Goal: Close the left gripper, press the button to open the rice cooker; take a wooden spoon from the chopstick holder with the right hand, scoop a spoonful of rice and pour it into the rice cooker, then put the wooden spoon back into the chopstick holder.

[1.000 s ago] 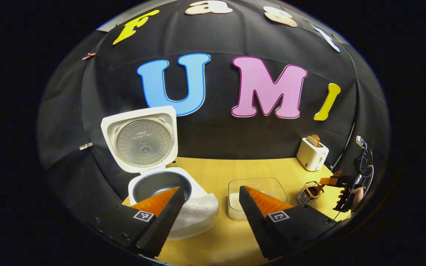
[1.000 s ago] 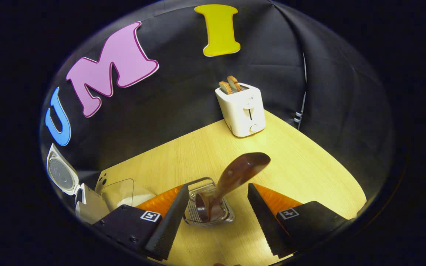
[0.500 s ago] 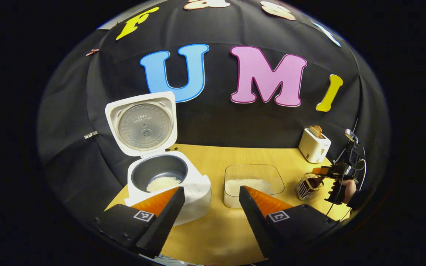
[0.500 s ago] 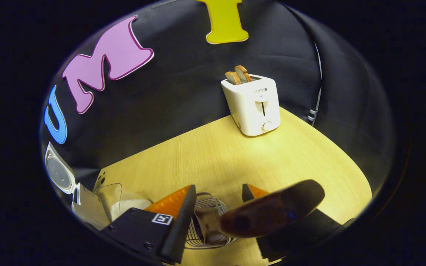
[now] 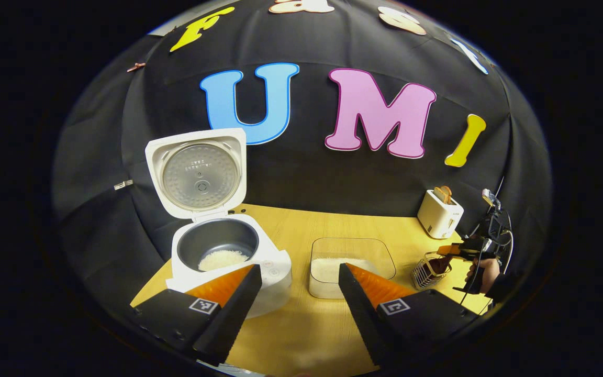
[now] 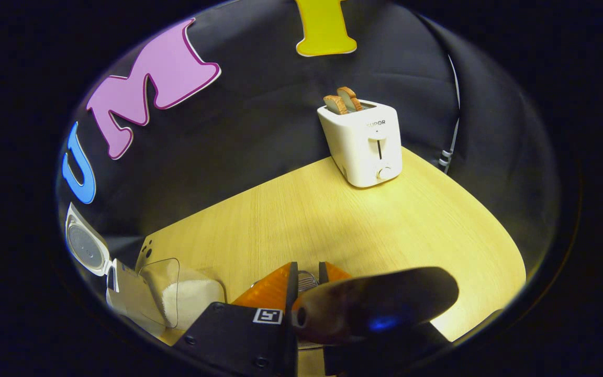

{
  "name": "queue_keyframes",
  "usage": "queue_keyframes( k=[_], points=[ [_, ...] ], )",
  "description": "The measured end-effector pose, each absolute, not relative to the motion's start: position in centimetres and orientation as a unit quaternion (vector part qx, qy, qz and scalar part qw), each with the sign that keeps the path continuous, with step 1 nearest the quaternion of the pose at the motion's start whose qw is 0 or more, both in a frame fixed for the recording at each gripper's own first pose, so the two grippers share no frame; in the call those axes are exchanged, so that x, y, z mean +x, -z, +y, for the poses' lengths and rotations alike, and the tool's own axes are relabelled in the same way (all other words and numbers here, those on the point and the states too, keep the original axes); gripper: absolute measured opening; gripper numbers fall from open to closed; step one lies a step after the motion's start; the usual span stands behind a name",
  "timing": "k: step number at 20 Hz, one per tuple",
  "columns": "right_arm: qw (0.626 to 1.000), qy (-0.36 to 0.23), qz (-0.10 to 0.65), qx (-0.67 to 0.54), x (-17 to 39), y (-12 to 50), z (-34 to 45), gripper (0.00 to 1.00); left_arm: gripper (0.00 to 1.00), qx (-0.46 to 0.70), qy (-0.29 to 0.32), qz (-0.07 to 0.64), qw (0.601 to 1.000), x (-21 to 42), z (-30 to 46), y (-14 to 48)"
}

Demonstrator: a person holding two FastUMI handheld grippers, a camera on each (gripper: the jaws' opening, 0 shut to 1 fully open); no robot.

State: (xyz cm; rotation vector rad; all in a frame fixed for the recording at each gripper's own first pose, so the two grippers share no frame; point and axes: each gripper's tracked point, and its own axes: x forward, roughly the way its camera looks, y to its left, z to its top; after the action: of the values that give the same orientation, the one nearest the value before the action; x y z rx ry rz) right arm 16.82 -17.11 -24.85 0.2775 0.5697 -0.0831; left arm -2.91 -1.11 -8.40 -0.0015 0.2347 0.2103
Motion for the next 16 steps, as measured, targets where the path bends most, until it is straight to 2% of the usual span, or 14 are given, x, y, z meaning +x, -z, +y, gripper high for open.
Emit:
queue_keyframes(
  k=[9,16],
  points=[
    [0.966,0.050,0.228,0.110,17.0,17.1,-15.1,0.10,0.96,-0.024,-0.104,0.101,0.989,-4.4,3.5,7.9],
    [0.976,0.009,0.202,0.075,15.8,12.2,-7.9,0.10,0.96,-0.041,-0.078,0.083,0.993,-5.0,6.3,7.4]
  ],
)
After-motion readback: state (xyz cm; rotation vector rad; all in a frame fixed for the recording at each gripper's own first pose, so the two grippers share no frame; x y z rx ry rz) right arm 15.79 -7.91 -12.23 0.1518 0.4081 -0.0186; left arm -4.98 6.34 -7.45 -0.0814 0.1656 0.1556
